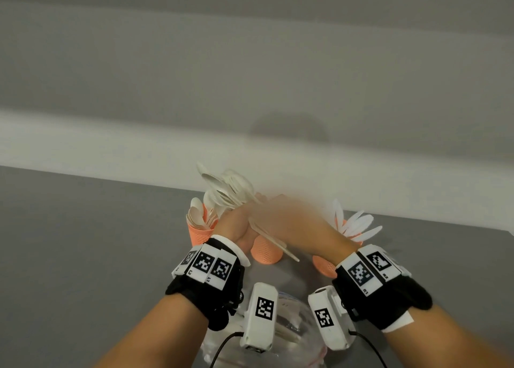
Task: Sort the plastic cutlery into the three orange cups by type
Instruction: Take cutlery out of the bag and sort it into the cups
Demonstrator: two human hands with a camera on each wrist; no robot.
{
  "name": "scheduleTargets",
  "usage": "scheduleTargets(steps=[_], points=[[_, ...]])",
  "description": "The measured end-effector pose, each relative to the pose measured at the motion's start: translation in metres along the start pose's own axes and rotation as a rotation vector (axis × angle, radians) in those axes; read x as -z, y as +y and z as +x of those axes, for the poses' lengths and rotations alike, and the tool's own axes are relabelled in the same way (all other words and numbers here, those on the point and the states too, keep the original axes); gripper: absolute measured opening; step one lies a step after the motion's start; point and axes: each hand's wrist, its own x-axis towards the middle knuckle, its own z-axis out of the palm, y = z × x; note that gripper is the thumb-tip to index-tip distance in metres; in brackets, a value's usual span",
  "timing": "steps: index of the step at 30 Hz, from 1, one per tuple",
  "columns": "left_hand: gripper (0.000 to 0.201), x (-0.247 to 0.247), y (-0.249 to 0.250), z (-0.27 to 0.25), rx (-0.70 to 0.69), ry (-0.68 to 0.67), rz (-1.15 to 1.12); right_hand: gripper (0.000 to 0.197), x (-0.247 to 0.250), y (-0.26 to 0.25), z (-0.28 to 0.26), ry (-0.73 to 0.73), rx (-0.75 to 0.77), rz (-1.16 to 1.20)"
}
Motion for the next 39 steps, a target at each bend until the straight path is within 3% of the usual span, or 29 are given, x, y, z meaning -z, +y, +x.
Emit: scheduleTargets(steps=[5,12,17,23,29,33,37,39], points=[[0.022,-0.003,0.005,-0.001,-0.008,0.01,-0.018,0.032,-0.001,0.005,-0.004,-0.021,-0.038,-0.026],[0.03,0.001,0.009,-0.002,0.051,-0.05,-0.005,0.019,-0.002,0.006,-0.002,0.085,0.014,-0.021],[0.026,0.001,0.003,-0.001,0.044,-0.054,0.042,0.028,-0.006,0.003,0.002,0.081,0.033,-0.062],[0.027,0.004,0.004,0.0,0.09,-0.152,0.071,0.008,0.001,0.002,0.001,0.041,-0.035,0.029],[0.021,0.002,0.006,-0.003,0.12,-0.154,0.054,0.025,-0.001,0.005,-0.003,-0.014,-0.011,0.02],[0.015,-0.003,0.009,-0.006,0.129,-0.099,0.042,0.02,-0.002,0.01,-0.007,-0.007,-0.054,-0.006],[0.013,0.002,0.01,0.006,0.092,0.012,-0.006,0.009,-0.002,0.011,-0.009,0.179,-0.104,0.215],[0.011,0.006,0.01,0.012,0.049,0.058,-0.069,0.017,-0.003,0.009,-0.011,0.222,-0.075,0.286]])
